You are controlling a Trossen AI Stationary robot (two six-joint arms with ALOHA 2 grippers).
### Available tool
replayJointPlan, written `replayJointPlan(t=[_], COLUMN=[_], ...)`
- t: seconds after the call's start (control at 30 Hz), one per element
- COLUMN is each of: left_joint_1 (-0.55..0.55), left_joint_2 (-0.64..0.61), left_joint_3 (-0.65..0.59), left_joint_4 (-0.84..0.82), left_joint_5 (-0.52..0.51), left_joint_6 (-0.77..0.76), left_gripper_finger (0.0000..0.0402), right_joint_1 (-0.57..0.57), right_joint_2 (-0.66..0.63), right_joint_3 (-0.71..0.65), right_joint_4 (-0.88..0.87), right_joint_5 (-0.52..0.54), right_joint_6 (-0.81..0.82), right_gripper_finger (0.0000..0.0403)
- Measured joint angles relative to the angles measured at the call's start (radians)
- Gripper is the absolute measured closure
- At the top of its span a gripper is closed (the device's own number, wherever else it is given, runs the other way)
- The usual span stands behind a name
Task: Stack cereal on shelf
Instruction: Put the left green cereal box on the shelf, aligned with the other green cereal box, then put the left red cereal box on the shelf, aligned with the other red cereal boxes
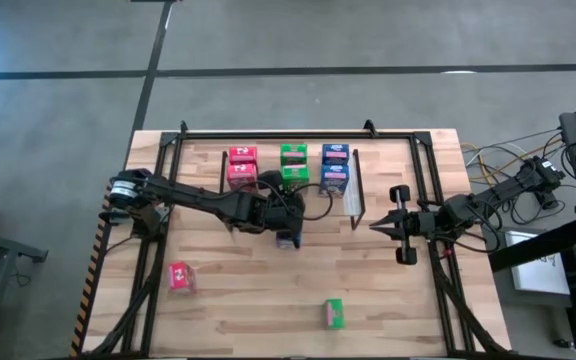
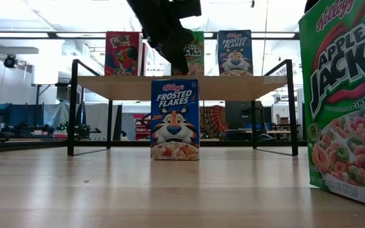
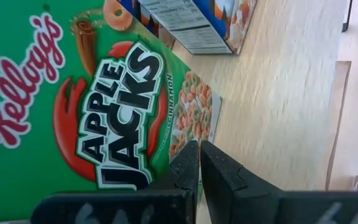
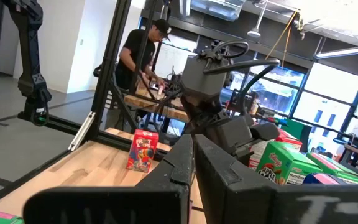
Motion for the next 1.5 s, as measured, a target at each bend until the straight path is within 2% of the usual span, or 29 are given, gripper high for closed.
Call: replayJointPlan(t=[0.4, 0.63, 1.1, 1.23, 1.5], left_joint_1=[0.002, -0.052, -0.262, -0.341, -0.468], left_joint_2=[0.0, -0.038, -0.262, -0.278, -0.273], left_joint_3=[0.0, 0.026, 0.028, 0.017, 0.006], left_joint_4=[-0.002, -0.033, -0.043, -0.043, -0.076], left_joint_5=[-0.001, 0.0, 0.018, 0.062, 0.065], left_joint_6=[-0.001, -0.011, 0.026, 0.014, -0.054], left_gripper_finger=[0.0401, 0.0401, 0.0401, 0.0401, 0.0401], right_joint_1=[0.0, 0.0, 0.0, 0.0, 0.0], right_joint_2=[0.0, 0.0, 0.0, 0.0, 0.0], right_joint_3=[0.0, 0.0, 0.0, 0.0, 0.01], right_joint_4=[0.0, 0.0, -0.006, -0.006, -0.008], right_joint_5=[0.0, 0.0, 0.0, 0.0, 0.0], right_joint_6=[0.0, 0.0, 0.009, 0.014, 0.034], right_gripper_finger=[0.0394, 0.0394, 0.0394, 0.0394, 0.0394])
